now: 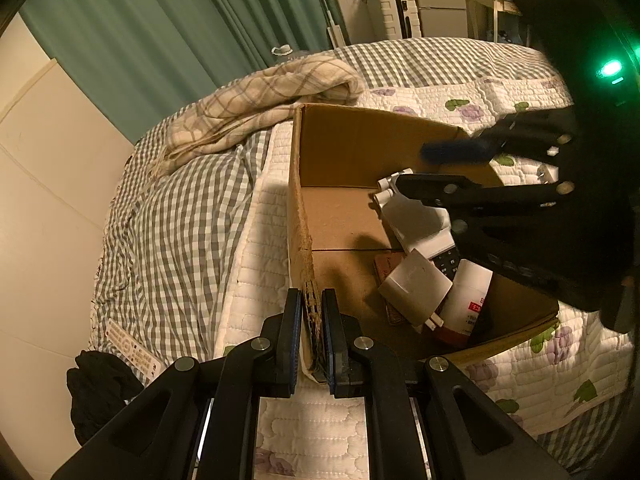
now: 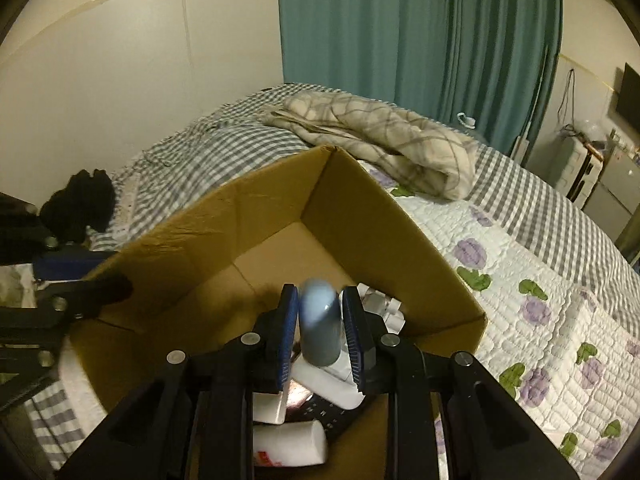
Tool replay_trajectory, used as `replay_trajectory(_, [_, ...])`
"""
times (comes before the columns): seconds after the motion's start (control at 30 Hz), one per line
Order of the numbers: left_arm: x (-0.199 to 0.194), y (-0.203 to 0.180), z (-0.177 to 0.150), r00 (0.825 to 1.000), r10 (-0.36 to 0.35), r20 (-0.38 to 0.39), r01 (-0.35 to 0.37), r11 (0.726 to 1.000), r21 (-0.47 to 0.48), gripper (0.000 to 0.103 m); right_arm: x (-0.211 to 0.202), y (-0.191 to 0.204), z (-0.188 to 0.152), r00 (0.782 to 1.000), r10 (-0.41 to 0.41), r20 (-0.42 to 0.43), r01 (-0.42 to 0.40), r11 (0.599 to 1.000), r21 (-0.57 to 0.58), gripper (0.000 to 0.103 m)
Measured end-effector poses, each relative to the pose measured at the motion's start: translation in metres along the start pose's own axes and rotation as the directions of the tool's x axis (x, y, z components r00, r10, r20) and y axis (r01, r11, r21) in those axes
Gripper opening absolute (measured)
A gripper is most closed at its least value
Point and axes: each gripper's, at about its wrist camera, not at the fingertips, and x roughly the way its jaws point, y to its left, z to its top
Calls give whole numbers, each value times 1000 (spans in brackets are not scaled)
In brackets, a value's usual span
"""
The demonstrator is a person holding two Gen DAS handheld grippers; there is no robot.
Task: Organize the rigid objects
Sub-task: 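Carry the light-blue earbud case into the box and release it, then grasp the white cylindrical device with the right gripper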
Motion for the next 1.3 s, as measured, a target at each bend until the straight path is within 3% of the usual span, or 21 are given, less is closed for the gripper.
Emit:
replay_trajectory(0.07, [1, 0, -1, 1000, 0, -1, 0, 1000, -1, 9, -14, -3, 1, 999, -16, 29, 16, 1000, 2, 64])
replay_trajectory(0.3, [0, -2, -3, 1000, 6, -4, -6, 1000, -4, 9, -85, -32, 1, 990, -71, 118, 66, 997, 43, 74])
replay_trajectory(0.47, [-2, -2, -3, 1000, 11, -8, -11, 1000, -4, 9, -146, -61, -8, 968, -167, 185, 156, 985, 75, 83])
replay_trajectory(0.7, [-3, -3, -3, 1000, 13, -10, -13, 1000, -7, 9, -191, -102, -42, 937, -308, 164, 291, 949, 122, 86])
replay_trajectory(0.93, [-1, 1, -2, 1000, 18, -12, -18, 1000, -3, 9, -167, -134, -99, 936, -351, 9, 345, 924, 164, 86])
replay_trajectory(1.07, [-2, 1, -2, 1000, 18, -13, -18, 1000, -5, 9, -133, -143, -136, 944, -317, -88, 328, 925, 191, 86])
replay_trajectory(1.3, [-2, 2, -3, 1000, 22, -15, -22, 1000, -1, 9, -71, -143, -181, 934, -274, -229, 316, 933, 173, 86])
